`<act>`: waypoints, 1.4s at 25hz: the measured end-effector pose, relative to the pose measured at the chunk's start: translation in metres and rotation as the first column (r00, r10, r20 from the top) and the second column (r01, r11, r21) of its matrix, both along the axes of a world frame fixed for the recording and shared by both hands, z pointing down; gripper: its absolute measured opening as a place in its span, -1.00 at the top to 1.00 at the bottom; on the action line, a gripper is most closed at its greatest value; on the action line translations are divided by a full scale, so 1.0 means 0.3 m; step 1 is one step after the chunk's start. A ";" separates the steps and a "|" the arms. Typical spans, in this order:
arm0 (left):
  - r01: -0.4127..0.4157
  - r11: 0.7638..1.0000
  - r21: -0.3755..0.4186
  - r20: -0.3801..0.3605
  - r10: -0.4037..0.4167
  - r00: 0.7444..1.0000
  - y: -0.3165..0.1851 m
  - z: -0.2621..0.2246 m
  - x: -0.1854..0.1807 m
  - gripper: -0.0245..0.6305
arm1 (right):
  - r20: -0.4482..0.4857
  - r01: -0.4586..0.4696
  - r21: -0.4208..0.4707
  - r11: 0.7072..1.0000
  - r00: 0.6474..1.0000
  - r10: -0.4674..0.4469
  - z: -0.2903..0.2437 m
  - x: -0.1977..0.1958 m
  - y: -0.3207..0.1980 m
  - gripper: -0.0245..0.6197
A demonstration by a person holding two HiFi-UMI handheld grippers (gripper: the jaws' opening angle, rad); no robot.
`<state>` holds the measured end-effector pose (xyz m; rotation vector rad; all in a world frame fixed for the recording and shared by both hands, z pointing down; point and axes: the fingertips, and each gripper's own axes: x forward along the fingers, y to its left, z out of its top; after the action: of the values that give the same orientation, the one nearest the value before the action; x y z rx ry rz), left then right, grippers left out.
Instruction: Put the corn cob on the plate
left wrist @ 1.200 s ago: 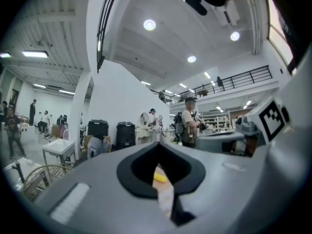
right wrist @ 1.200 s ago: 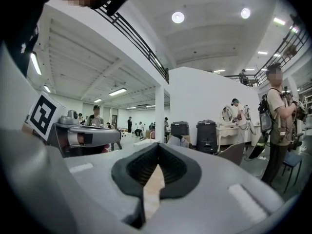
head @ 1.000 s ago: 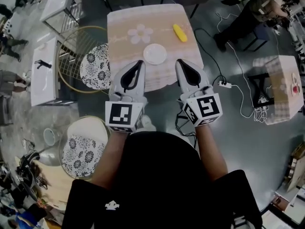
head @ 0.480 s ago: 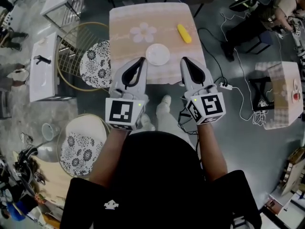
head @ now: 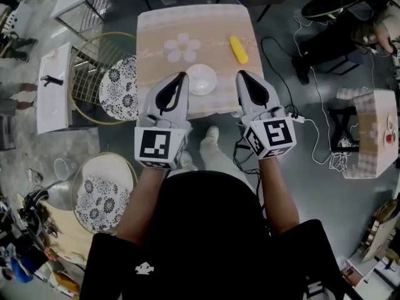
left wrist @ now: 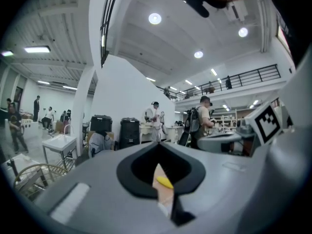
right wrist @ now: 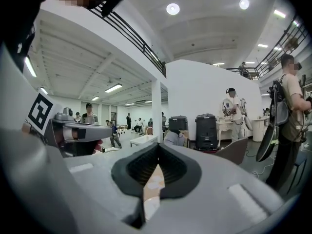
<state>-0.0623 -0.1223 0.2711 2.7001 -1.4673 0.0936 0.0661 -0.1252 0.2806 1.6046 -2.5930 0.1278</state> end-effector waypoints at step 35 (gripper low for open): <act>0.096 0.974 -0.204 0.080 -0.081 0.993 -0.382 0.334 0.212 0.90 | -0.034 -0.041 -0.280 0.959 0.999 0.033 0.589 0.335 -0.588 0.89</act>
<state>0.0012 -0.2369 0.3712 2.4864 -1.5022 0.3221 0.1665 -0.3017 0.4572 1.5398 -2.3924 0.4498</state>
